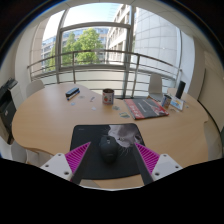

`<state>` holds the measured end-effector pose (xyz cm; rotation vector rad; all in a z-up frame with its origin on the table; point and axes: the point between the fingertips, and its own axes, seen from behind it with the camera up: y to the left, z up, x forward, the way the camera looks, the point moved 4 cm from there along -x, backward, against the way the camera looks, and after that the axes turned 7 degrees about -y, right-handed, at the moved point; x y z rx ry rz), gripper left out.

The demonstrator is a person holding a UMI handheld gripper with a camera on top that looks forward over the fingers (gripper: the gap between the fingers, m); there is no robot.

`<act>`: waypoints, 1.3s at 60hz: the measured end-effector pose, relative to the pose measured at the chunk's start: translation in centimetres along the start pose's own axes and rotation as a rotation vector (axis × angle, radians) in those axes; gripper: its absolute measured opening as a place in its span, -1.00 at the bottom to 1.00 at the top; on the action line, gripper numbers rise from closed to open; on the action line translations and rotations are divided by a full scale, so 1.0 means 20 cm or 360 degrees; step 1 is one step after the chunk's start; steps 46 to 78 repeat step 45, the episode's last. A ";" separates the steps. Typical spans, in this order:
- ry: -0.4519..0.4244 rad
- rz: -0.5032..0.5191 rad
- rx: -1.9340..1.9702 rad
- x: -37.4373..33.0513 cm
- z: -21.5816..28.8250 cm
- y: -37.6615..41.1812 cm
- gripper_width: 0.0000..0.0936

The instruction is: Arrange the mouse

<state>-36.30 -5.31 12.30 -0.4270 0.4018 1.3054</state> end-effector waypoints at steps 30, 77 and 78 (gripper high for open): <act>-0.0138 -0.0058 -0.0117 -1.16 -0.12 0.11 0.80; -0.0115 -0.0035 -0.0095 -1.30 -0.21 0.15 0.80; -0.0115 -0.0035 -0.0095 -1.30 -0.21 0.15 0.80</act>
